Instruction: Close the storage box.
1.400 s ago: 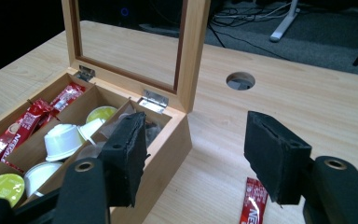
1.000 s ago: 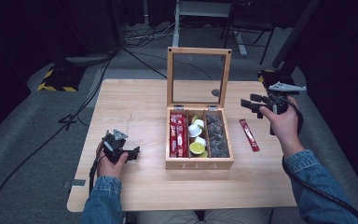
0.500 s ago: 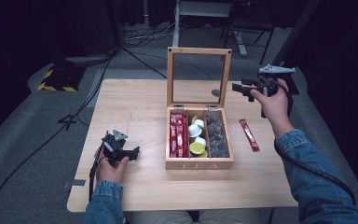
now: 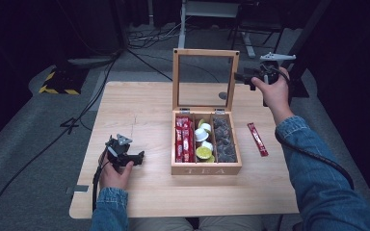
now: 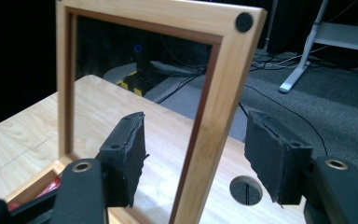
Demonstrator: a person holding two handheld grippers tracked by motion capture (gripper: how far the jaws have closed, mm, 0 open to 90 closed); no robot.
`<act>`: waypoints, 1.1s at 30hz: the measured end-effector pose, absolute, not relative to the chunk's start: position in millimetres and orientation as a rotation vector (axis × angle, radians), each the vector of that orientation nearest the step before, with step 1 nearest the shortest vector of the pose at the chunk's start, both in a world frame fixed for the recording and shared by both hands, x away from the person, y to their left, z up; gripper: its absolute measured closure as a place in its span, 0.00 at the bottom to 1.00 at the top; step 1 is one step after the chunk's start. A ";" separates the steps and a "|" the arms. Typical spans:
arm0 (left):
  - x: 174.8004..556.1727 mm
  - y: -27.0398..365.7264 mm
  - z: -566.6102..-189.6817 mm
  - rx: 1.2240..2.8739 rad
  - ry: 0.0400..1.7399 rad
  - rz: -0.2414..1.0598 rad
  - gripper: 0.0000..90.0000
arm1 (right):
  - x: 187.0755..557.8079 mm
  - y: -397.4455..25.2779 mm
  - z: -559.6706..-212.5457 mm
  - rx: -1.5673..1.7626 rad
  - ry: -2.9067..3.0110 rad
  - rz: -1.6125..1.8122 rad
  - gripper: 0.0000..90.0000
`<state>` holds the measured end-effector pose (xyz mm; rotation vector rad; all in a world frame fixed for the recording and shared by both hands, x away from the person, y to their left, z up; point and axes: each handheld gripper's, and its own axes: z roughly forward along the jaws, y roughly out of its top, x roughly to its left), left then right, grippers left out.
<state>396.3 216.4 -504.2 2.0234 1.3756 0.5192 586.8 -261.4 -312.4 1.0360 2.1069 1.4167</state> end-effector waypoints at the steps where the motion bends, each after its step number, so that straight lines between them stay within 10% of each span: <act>1: 396.2 216.3 -504.2 2.023 1.377 0.521 0.15 | 590.3 -261.0 -312.7 1.040 2.106 1.419 0.43; 33: 396.3 216.4 -504.2 2.023 1.377 0.519 0.15 | 636.4 -236.2 -323.9 1.068 2.144 1.447 0.46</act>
